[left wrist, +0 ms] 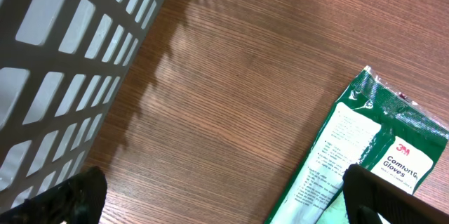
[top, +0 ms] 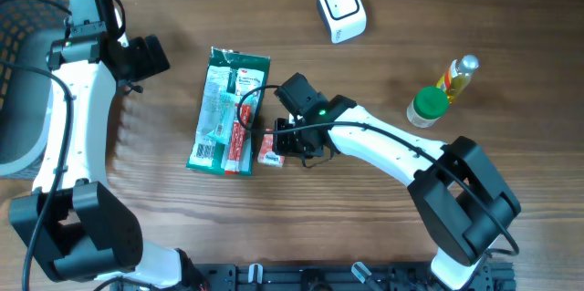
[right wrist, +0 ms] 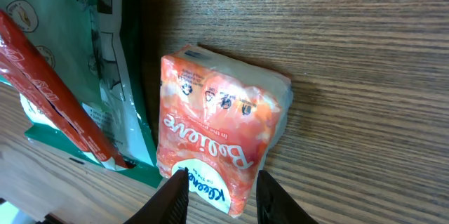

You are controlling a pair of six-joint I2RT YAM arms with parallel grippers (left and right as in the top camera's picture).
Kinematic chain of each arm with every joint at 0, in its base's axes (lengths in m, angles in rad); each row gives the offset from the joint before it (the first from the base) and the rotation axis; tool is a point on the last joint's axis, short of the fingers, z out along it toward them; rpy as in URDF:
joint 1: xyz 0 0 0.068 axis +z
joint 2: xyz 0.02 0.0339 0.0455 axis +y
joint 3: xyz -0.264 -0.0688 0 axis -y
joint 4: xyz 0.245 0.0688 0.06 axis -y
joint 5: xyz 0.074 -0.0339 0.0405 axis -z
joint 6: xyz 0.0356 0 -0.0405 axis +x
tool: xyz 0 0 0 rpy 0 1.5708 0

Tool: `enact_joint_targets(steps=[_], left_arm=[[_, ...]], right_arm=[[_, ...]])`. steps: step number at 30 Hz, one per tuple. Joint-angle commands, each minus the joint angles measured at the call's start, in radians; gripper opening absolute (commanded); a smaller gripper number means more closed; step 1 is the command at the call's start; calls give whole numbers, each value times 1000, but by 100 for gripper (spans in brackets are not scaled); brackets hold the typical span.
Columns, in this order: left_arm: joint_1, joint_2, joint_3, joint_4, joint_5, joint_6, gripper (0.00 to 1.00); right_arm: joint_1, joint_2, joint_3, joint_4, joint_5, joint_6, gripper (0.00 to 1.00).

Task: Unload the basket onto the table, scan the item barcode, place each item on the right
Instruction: 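Reach the right gripper left to the red-orange box, then lower and close the right gripper on the red-orange box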

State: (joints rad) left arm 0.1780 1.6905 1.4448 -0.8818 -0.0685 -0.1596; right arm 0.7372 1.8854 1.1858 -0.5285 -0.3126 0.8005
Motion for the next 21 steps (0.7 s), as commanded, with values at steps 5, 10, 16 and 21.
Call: enact_joint_targets(steps=[5, 10, 16, 21], left_arm=[[3, -2, 7, 2, 8, -2, 100], [3, -2, 7, 2, 8, -2, 100], [3, -2, 7, 2, 8, -2, 100], [3, -2, 7, 2, 8, -2, 100]], right_arm=[[3, 39, -17, 26, 31, 46, 32], [3, 99, -17, 64, 40, 40, 28], [-1, 121, -16, 60, 57, 37, 18], [-27, 121, -16, 55, 56, -43, 12]])
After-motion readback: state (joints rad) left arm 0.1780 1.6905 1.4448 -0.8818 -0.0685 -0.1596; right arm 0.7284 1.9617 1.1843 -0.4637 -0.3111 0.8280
